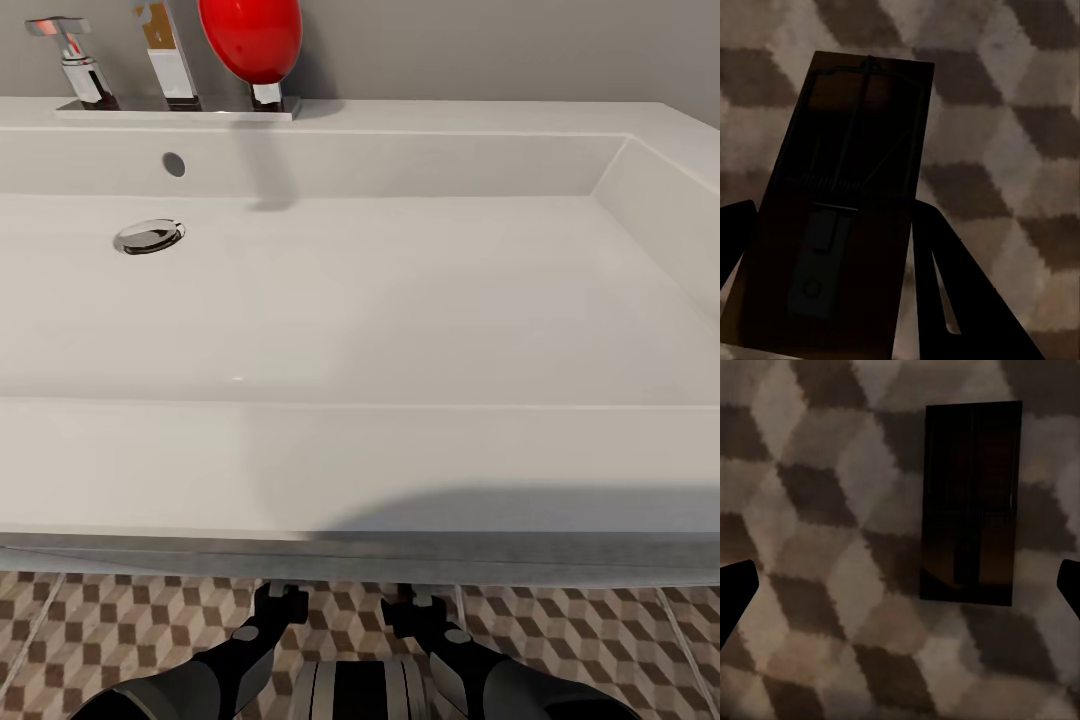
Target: Take the four mousetraps from the cabinet in the bathroom and place them on the bathroom floor. Make sure all four end up on the same floor surface, and ensure that at least two of them are either under or directly next to the same bathroom sink.
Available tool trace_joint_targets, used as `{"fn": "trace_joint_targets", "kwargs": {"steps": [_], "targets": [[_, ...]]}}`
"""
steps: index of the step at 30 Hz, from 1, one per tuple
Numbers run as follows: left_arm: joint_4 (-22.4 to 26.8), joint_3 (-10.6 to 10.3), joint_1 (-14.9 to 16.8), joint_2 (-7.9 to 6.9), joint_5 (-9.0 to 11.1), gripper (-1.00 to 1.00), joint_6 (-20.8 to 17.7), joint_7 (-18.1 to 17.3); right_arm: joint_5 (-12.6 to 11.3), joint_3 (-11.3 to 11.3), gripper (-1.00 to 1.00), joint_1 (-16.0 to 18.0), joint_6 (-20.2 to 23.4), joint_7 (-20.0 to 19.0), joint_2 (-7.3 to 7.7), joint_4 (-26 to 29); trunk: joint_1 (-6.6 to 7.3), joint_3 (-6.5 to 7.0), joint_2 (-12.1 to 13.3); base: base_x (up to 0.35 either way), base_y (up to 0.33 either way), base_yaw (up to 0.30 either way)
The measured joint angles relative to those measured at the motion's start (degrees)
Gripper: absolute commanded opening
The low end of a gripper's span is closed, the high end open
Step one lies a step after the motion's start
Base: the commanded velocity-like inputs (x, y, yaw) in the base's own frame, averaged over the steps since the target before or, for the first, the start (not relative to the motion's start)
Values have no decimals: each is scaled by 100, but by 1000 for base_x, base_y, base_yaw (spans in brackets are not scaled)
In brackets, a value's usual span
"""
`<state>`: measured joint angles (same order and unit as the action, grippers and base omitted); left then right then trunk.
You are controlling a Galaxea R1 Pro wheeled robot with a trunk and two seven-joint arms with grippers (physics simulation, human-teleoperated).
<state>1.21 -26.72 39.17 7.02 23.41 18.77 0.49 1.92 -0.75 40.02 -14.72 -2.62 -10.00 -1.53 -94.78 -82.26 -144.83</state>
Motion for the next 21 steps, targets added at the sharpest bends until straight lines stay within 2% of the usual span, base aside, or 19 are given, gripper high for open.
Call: {"fn": "trace_joint_targets", "kwargs": {"steps": [21], "targets": [[-7,0,0,-1,4,-100,46,8,-4,0,100,0,0,-1,0,0,0,0,0,0,0,0]]}}
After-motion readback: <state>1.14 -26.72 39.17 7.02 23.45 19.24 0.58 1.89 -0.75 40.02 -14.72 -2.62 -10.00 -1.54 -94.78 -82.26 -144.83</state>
